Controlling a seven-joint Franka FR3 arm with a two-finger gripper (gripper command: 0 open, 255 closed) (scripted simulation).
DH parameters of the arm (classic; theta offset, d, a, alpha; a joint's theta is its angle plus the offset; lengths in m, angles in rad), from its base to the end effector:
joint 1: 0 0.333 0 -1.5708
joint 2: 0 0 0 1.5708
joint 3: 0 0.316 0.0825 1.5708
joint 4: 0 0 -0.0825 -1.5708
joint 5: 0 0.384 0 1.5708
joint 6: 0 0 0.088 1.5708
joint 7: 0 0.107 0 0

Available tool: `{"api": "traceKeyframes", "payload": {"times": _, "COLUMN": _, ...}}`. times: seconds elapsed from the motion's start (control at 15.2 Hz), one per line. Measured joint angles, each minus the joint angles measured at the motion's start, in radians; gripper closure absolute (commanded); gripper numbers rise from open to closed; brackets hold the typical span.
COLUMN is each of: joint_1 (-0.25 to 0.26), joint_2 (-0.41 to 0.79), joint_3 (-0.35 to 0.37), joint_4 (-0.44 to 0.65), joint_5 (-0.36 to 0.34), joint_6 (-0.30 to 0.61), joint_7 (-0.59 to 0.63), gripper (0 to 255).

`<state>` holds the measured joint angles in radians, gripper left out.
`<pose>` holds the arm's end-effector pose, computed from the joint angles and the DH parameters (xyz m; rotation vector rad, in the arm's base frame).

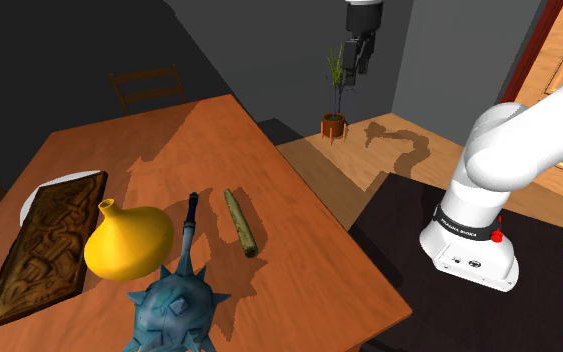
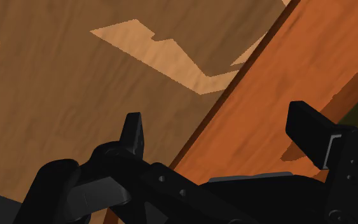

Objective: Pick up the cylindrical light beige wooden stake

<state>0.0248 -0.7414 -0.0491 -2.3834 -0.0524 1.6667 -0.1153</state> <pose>0.3269 -0.0168 0.5716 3.1163 0.1682 0.0357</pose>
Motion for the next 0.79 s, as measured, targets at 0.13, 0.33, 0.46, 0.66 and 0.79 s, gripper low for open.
{"api": "traceKeyframes", "payload": {"times": 0.13, "joint_1": 0.002, "joint_2": -0.002, "joint_3": 0.01, "joint_4": -0.009, "joint_5": 0.006, "joint_6": 0.008, "joint_7": 0.016, "gripper": 0}}
{"api": "traceKeyframes", "payload": {"times": 0.33, "joint_1": 0.012, "joint_2": 0.005, "joint_3": 0.068, "joint_4": -0.052, "joint_5": 0.04, "joint_6": 0.058, "joint_7": 0.106, "gripper": 0}}
{"api": "traceKeyframes", "payload": {"times": 0.46, "joint_1": 0.02, "joint_2": 0.015, "joint_3": 0.113, "joint_4": -0.078, "joint_5": 0.066, "joint_6": 0.095, "joint_7": 0.175, "gripper": 0}}
{"api": "traceKeyframes", "payload": {"times": 0.66, "joint_1": 0.03, "joint_2": 0.041, "joint_3": 0.177, "joint_4": -0.116, "joint_5": 0.101, "joint_6": 0.162, "joint_7": 0.276, "gripper": 0}}
{"api": "traceKeyframes", "payload": {"times": 0.79, "joint_1": 0.039, "joint_2": 0.062, "joint_3": 0.226, "joint_4": -0.133, "joint_5": 0.126, "joint_6": 0.203, "joint_7": 0.35, "gripper": 0}}
